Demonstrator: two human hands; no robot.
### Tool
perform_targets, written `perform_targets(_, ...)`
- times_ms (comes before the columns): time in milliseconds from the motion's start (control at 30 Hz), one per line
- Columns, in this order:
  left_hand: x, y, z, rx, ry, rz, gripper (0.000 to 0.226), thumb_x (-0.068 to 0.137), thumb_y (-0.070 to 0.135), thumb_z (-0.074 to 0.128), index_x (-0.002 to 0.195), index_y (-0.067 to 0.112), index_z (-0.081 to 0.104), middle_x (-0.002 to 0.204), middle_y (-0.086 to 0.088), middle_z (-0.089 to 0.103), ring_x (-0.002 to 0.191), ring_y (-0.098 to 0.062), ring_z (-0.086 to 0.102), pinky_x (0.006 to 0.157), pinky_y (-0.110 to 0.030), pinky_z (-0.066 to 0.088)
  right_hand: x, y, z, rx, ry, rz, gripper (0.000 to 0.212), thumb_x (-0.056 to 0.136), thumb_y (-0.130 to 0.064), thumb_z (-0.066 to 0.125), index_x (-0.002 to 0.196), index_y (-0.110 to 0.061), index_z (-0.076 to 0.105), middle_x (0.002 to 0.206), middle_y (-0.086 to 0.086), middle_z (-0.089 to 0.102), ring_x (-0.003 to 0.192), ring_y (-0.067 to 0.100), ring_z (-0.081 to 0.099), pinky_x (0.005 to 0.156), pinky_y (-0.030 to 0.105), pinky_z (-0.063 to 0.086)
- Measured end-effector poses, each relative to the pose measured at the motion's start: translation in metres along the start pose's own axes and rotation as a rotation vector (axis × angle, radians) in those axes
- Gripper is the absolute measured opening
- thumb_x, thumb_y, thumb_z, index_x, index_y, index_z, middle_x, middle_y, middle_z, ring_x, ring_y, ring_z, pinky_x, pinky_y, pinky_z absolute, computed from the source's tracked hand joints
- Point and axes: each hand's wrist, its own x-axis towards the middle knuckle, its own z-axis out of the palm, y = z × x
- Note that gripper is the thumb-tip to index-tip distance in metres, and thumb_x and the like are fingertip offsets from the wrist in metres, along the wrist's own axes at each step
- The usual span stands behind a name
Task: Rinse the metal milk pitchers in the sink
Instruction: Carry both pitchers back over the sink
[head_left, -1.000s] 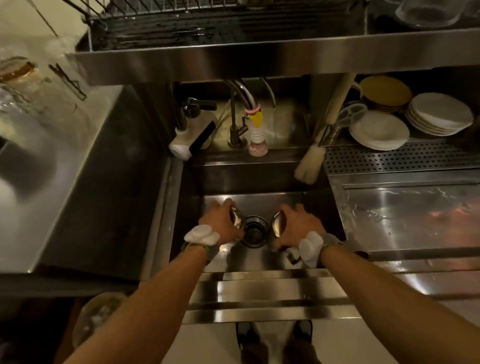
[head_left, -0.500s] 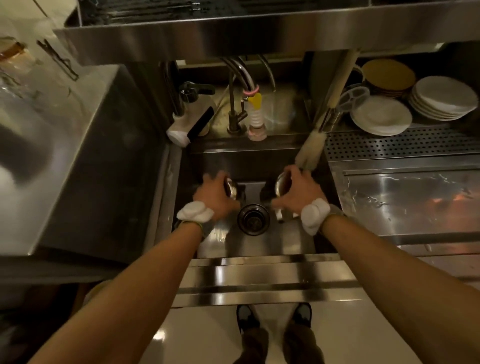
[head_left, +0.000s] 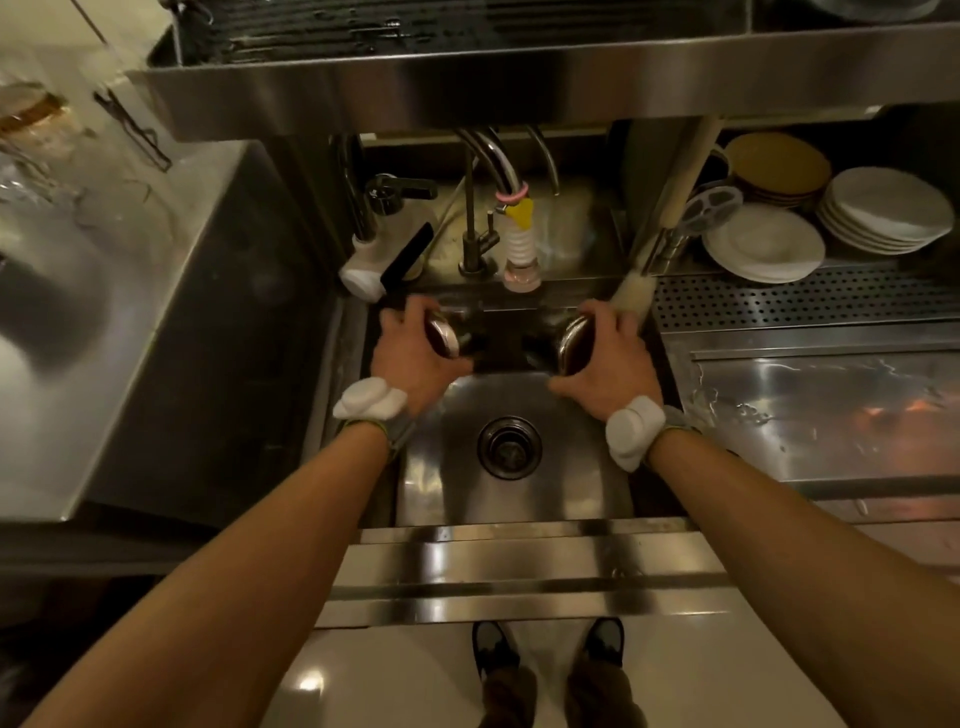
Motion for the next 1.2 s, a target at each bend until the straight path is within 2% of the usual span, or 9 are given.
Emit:
perform_targets(100,-0.007,-0.009,0.019,0.435,-0.394,0.089,0.082,0.050,0.046,0.083,0.122,0.032,0.045,0.121,-0.010,0.050,0.099,-0.033,0.061,0.079,-0.035,0.050,-0.010,0.011,0.016,-0.245,-0.433,-0.035,0.095,0.049,-0.038,0.086,0.130,-0.026,0.038,0.128,0.009,0.047,0.108,0.034,0.055,0.088,0.042,0.051)
perform_targets(233,0.009,-0.002,0.007,0.084,-0.005,0.019,0.078,0.055,0.047,0.083,0.119,0.036,0.040,0.122,-0.007,0.042,0.095,-0.026,0.056,0.081,-0.034,0.050,-0.003,0.014,0.009,-0.007,-0.079,0.006,0.094,0.054,-0.033,0.085,0.130,-0.034,0.030,0.135,0.009,0.037,0.115,0.041,0.050,0.090,0.047,0.048)
perform_targets(300,0.014,-0.001,0.001,-0.013,0.038,0.008,0.079,0.052,0.046,0.085,0.116,0.038,0.039,0.122,-0.006,0.042,0.095,-0.022,0.053,0.082,-0.031,0.050,0.003,0.011,0.004,0.063,0.066,0.009,0.093,0.053,-0.031,0.085,0.128,-0.034,0.030,0.137,0.010,0.035,0.117,0.042,0.047,0.089,0.047,0.047)
perform_targets(433,-0.011,-0.005,0.022,0.389,-0.364,0.126,0.077,0.053,0.044,0.083,0.119,0.032,0.046,0.117,-0.008,0.049,0.095,-0.030,0.059,0.077,-0.035,0.049,-0.002,0.013,0.009,-0.198,-0.343,0.004,0.095,0.053,-0.034,0.085,0.132,-0.028,0.034,0.129,0.012,0.042,0.113,0.039,0.050,0.088,0.041,0.047)
perform_targets(633,-0.006,0.002,0.021,-0.117,0.126,0.026,0.075,0.052,0.044,0.082,0.115,0.041,0.041,0.115,0.002,0.043,0.093,-0.015,0.053,0.077,-0.025,0.044,-0.007,0.012,0.011,0.055,0.065,-0.039,0.092,0.053,-0.036,0.084,0.127,-0.035,0.029,0.134,0.009,0.036,0.113,0.038,0.049,0.088,0.046,0.049)
perform_targets(767,-0.020,0.009,0.029,0.274,-0.302,0.053,0.079,0.052,0.049,0.081,0.120,0.037,0.042,0.120,-0.006,0.045,0.100,-0.031,0.060,0.080,-0.034,0.048,-0.015,0.012,0.018,-0.232,-0.261,-0.045,0.093,0.054,-0.042,0.083,0.130,-0.031,0.031,0.126,0.009,0.041,0.106,0.037,0.054,0.084,0.043,0.050)
perform_targets(867,-0.033,0.010,0.036,0.230,-0.162,0.047,0.073,0.057,0.045,0.079,0.117,0.038,0.040,0.120,-0.006,0.041,0.097,-0.033,0.060,0.078,-0.039,0.050,-0.022,0.015,0.022,-0.113,-0.128,0.005,0.093,0.053,-0.041,0.083,0.127,-0.035,0.028,0.130,0.009,0.037,0.108,0.039,0.052,0.085,0.047,0.051)
perform_targets(1000,-0.032,0.020,0.023,0.318,-0.215,0.055,0.069,0.063,0.047,0.076,0.121,0.035,0.039,0.123,-0.009,0.039,0.105,-0.036,0.055,0.084,-0.043,0.050,-0.025,0.009,0.009,-0.230,-0.233,-0.025,0.096,0.053,-0.047,0.081,0.132,-0.033,0.028,0.127,0.010,0.040,0.107,0.040,0.053,0.085,0.047,0.051)
perform_targets(1200,-0.045,0.041,-0.011,0.316,-0.222,0.104,0.082,0.059,0.046,0.079,0.130,0.035,0.038,0.130,-0.009,0.041,0.107,-0.035,0.057,0.090,-0.044,0.051,-0.042,-0.009,-0.028,-0.245,-0.190,-0.093,0.099,0.051,-0.053,0.081,0.133,-0.035,0.028,0.128,0.009,0.043,0.107,0.038,0.054,0.086,0.046,0.050)
